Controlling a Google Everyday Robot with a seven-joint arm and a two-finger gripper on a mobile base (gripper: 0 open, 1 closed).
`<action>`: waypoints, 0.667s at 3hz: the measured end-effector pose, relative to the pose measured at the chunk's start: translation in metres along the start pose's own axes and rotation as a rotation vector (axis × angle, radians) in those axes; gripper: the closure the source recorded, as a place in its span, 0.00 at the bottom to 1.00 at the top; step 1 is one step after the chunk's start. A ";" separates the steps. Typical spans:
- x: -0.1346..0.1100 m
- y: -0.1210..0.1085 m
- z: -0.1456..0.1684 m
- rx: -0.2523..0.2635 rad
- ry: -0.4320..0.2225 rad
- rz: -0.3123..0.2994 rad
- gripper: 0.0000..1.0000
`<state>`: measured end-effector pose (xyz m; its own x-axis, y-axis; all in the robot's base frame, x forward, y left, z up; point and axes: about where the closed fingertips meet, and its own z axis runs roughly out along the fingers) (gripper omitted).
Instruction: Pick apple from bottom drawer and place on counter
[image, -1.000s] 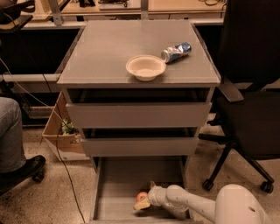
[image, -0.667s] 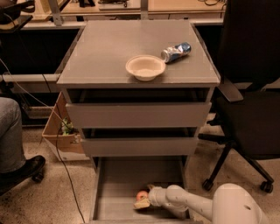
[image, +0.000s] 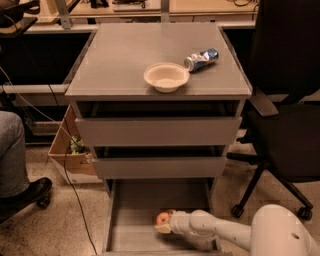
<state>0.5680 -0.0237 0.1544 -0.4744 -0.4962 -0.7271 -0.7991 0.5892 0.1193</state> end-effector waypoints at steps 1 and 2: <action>-0.052 0.016 -0.047 -0.021 -0.019 -0.048 0.99; -0.072 0.002 -0.091 -0.055 -0.041 -0.026 1.00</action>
Offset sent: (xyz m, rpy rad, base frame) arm -0.0123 -0.0500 0.1682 0.1238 0.0559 0.1206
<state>0.5668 -0.0447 0.2679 -0.4384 -0.4840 -0.7573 -0.8307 0.5400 0.1358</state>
